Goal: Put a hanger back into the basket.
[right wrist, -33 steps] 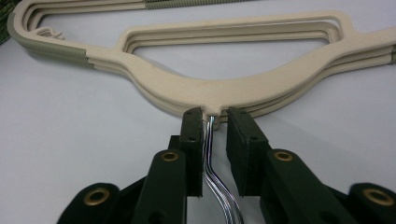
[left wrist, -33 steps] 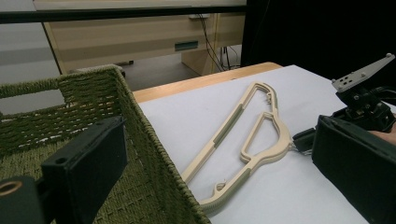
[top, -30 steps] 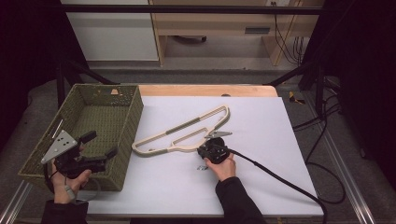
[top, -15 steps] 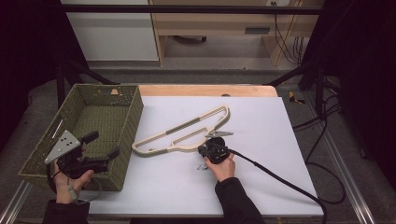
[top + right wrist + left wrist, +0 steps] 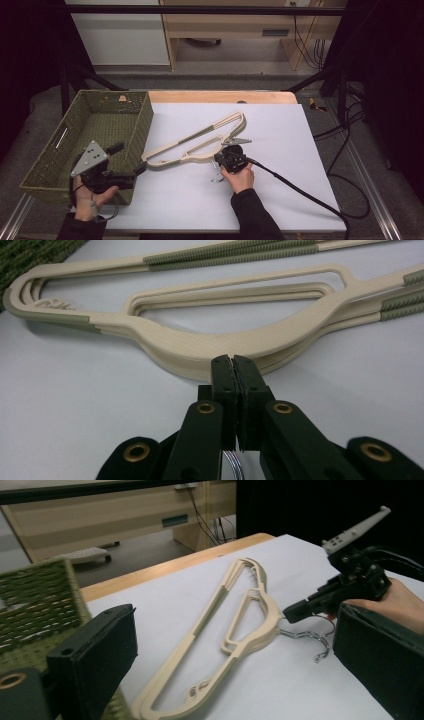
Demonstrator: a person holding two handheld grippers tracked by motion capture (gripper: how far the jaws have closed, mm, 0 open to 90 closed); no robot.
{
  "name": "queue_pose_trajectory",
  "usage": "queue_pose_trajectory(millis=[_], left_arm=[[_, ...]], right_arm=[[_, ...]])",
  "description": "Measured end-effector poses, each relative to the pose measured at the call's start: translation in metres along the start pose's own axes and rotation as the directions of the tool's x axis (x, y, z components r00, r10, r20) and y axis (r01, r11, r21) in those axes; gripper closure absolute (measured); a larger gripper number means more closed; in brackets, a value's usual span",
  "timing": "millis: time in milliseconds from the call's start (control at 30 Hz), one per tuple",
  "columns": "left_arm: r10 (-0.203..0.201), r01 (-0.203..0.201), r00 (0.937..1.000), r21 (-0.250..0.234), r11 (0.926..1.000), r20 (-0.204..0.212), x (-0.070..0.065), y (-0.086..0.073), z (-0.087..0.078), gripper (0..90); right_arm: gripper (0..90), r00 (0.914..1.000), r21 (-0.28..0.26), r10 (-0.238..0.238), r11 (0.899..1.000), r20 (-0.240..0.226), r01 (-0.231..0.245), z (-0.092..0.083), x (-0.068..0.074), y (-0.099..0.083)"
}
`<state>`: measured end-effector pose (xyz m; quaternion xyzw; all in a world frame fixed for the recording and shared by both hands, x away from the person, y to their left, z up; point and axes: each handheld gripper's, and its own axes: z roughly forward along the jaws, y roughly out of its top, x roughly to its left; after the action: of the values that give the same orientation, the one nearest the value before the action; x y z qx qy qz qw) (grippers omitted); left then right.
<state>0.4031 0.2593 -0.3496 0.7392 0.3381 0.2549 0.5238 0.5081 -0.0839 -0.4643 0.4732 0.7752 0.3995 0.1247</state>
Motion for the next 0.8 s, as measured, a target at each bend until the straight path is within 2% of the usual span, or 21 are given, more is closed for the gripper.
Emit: queue_pose_trajectory(millis=[100,133,167,200,367,500,600,633,667,800], left_arm=[[0.012,-0.012,0.9998,0.019,0.9998,0.017,-0.008,0.000,0.009,4.2],[0.023,-0.024,0.9991,0.037,0.9990,0.035,-0.013,0.000,0.018,4.2],[0.023,-0.024,0.9991,0.037,0.9990,0.035,-0.013,0.000,0.018,4.2],[0.035,-0.037,0.9983,0.055,0.9978,0.047,-0.018,-0.001,0.026,4.2],[0.033,-0.039,0.9966,0.082,0.9959,0.075,-0.025,-0.003,0.040,4.8],[0.049,-0.062,0.9947,0.137,0.9886,0.091,-0.033,-0.007,0.062,4.9],[0.066,-0.081,0.9930,0.162,0.9835,0.098,-0.038,-0.006,0.076,5.6],[0.066,-0.081,0.9930,0.162,0.9835,0.098,-0.038,-0.006,0.076,5.9],[0.074,-0.092,0.9916,0.179,0.9795,0.107,-0.040,-0.005,0.087,6.3],[0.105,-0.133,0.9853,0.223,0.9657,0.135,-0.046,-0.005,0.110,9.0]], right_arm=[[89.1,0.9999,0.007,-0.008,1.000,0.007,0.008,0.000,0.000,0.000],[89.1,0.9996,0.003,-0.022,1.000,0.018,0.022,-0.001,0.000,0.000],[89.1,0.9992,0.002,-0.037,0.999,0.015,0.037,-0.002,-0.001,0.000],[89.1,0.9991,0.002,-0.040,0.999,0.014,0.040,-0.002,0.000,0.000],[89.1,0.9984,0.001,-0.057,0.998,0.007,0.057,-0.006,-0.001,0.002],[89.1,0.9984,-0.002,-0.056,0.998,-0.001,0.056,-0.012,-0.002,0.008],[89.2,0.9979,-0.012,-0.065,0.998,0.003,0.065,-0.016,-0.001,0.012],[89.2,0.9972,-0.010,-0.075,0.997,0.004,0.075,-0.017,-0.002,0.013],[89.1,0.9972,-0.012,-0.075,0.997,0.003,0.075,-0.019,-0.001,0.014],[89.1,0.9974,-0.008,-0.072,0.997,-0.001,0.072,-0.021,-0.002,0.019]])
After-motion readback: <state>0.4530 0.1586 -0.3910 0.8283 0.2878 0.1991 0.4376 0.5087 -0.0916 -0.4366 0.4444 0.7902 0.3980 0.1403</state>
